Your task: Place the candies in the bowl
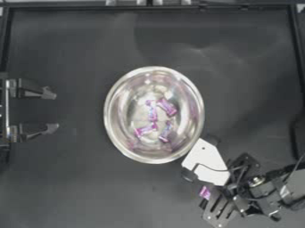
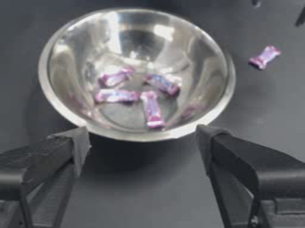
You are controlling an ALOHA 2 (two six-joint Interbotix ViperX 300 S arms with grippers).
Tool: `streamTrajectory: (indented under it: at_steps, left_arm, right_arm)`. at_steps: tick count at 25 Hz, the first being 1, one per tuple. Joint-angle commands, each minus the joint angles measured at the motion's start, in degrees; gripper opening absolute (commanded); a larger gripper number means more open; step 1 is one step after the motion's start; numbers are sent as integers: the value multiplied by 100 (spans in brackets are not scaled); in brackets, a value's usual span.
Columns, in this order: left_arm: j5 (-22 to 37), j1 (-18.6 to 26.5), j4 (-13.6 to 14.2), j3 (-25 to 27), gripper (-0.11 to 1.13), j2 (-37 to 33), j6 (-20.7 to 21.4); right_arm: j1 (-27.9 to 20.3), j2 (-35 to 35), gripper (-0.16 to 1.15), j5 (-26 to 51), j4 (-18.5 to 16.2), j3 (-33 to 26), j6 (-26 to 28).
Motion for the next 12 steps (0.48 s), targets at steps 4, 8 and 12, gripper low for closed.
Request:
streamTrajectory:
  at_steps: [4,8,12]
  left_arm:
    - [-53,9,0,-123,101,44,-9]
    - [-53,18,-9,-123,101,53,-9]
    - [-53,9,-9,-123,101,62,-18]
  right_arm:
    - [70,123,101,-246,53,97,97]
    - [70,158,101,-703,185,360,246]
    - [70,193,101,-1028,220,580,431]
